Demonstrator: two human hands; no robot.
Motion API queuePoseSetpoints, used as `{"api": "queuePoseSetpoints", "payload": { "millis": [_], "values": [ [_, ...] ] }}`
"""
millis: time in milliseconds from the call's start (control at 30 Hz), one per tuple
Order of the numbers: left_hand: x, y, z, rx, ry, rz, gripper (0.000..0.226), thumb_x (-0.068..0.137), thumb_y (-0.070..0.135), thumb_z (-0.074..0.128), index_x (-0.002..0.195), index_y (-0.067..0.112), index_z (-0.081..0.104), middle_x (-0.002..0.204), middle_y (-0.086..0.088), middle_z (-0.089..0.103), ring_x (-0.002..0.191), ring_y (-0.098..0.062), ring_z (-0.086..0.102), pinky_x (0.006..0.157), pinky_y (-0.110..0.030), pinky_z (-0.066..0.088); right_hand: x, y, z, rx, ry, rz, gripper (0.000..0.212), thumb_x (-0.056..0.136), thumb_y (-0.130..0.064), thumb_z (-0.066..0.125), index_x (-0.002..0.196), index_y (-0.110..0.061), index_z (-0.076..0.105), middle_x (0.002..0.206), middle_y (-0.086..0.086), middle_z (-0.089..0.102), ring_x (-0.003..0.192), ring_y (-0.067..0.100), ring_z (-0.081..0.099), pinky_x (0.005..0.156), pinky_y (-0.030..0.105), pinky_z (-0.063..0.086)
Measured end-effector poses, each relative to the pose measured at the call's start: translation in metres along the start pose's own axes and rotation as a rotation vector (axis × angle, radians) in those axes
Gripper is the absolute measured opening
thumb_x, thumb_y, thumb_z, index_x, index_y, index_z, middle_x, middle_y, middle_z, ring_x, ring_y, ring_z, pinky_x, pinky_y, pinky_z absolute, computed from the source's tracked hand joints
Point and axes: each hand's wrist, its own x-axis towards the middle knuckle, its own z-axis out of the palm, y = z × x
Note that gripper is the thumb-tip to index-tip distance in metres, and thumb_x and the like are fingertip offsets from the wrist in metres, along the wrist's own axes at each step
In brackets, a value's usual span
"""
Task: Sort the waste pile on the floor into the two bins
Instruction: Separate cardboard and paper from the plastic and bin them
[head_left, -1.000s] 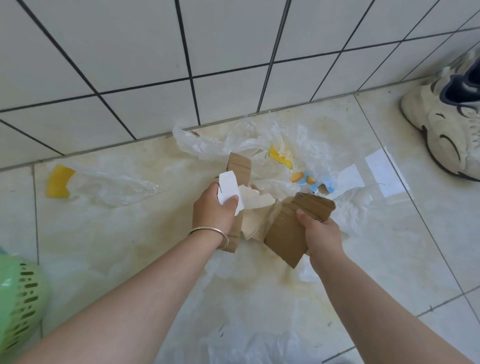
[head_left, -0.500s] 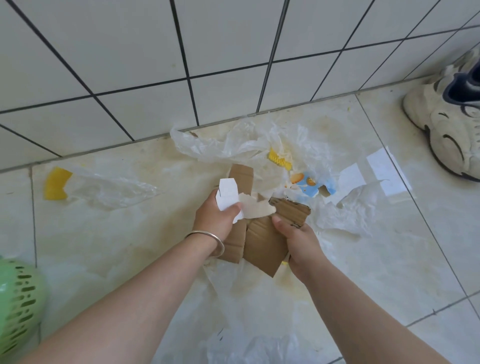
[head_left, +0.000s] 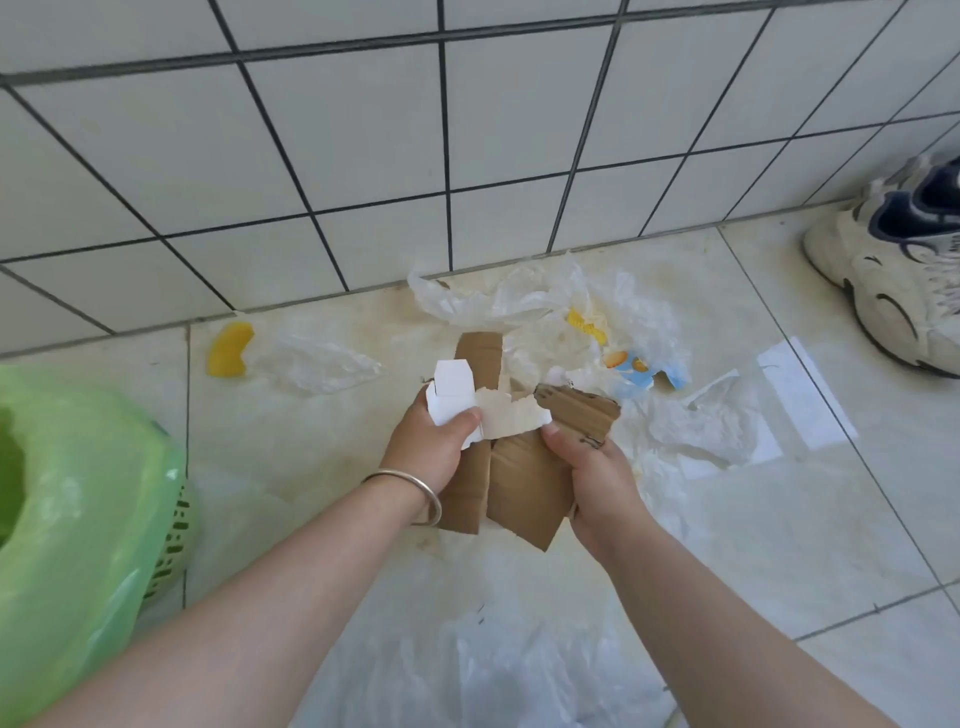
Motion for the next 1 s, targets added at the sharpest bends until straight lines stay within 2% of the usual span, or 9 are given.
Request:
{"api": "queuePoseSetpoints", "payload": {
  "millis": [133,200,267,400,533,633,733,833,1000],
  "values": [
    [-0.032,-0.024,-0.024,0.044,-0.047,-0.052,0.035,0.089,0.022,0.056,0.124,0.021,0.050,0.117,0.000,0.061,0.108,-0.022,0.057,0.089,-0.027,0.040,-0.038,0.036,0.013,-0.049,-0.024,0.038,0.014,0.087,-0.018,0.065,0.100,-0.020,0.069,0.096,0.001,0.074,0.090,0.023,0.069,0.080,0.043,0.054],
    [-0.047,-0.037,-0.033,0.073,-0.067,-0.071,0.032,0.089,0.020,0.057,0.121,0.020,0.049,0.117,-0.002,0.060,0.107,-0.023,0.056,0.088,-0.027,0.040,-0.054,0.055,0.018,-0.080,-0.027,0.045,0.012,0.087,-0.017,0.065,0.097,-0.021,0.069,0.100,0.003,0.074,0.097,0.026,0.069,0.086,0.048,0.053],
    [-0.061,-0.048,-0.041,0.098,-0.069,-0.079,0.033,0.089,0.019,0.057,0.121,0.018,0.048,0.113,-0.001,0.058,0.102,-0.022,0.055,0.086,-0.027,0.039,-0.069,0.068,0.022,-0.100,-0.013,0.018,0.011,0.086,-0.016,0.066,0.095,-0.020,0.069,0.101,0.005,0.073,0.098,0.027,0.068,0.087,0.046,0.053],
    [-0.092,-0.062,-0.052,0.081,-0.038,-0.059,0.038,0.088,0.017,0.057,0.125,0.017,0.046,0.117,-0.003,0.059,0.105,-0.024,0.056,0.091,-0.032,0.043,-0.102,0.080,0.035,-0.183,0.032,-0.110,0.010,0.085,-0.016,0.067,0.087,-0.026,0.065,0.092,-0.001,0.071,0.087,0.018,0.067,0.082,0.037,0.053],
    [-0.123,-0.059,-0.067,0.087,0.019,0.015,0.042,0.088,0.016,0.057,0.127,0.017,0.045,0.110,0.000,0.054,0.097,-0.020,0.051,0.085,-0.027,0.039,-0.139,0.084,0.055,-0.243,0.066,-0.242,0.021,0.084,-0.018,0.068,0.104,-0.023,0.063,0.097,-0.004,0.071,0.087,0.012,0.067,0.081,0.032,0.053],
    [-0.149,-0.050,-0.085,0.066,0.043,0.068,0.042,0.088,0.017,0.057,0.128,0.016,0.045,0.105,0.002,0.051,0.095,-0.019,0.049,0.083,-0.024,0.036,-0.168,0.080,0.071,-0.299,0.086,-0.331,0.023,0.085,-0.022,0.067,0.107,-0.023,0.061,0.099,-0.004,0.070,0.090,0.012,0.067,0.083,0.031,0.052],
    [-0.178,-0.042,-0.108,0.018,0.050,0.120,0.040,0.088,0.017,0.058,0.126,0.016,0.046,0.109,0.000,0.055,0.095,-0.020,0.051,0.084,-0.026,0.038,-0.203,0.073,0.086,-0.320,0.072,-0.407,0.023,0.085,-0.022,0.066,0.107,-0.026,0.059,0.098,-0.009,0.068,0.089,0.006,0.065,0.083,0.027,0.051],
    [-0.213,-0.037,-0.135,-0.032,0.066,0.155,0.040,0.087,0.017,0.059,0.125,0.015,0.047,0.115,-0.004,0.058,0.096,-0.021,0.053,0.086,-0.027,0.041,-0.243,0.070,0.105,-0.346,0.066,-0.466,0.032,0.083,-0.024,0.067,0.113,-0.024,0.059,0.105,-0.006,0.068,0.095,0.010,0.066,0.084,0.028,0.053],
    [-0.277,-0.023,-0.192,-0.064,0.143,0.196,0.041,0.088,0.018,0.057,0.127,0.014,0.045,0.110,-0.003,0.055,0.094,-0.020,0.050,0.081,-0.025,0.035,-0.313,0.057,0.149,-0.428,0.004,-0.597,0.021,0.083,-0.016,0.065,0.097,-0.031,0.059,0.100,-0.006,0.068,0.091,0.009,0.065,0.069,0.015,0.048]
  ]
}}
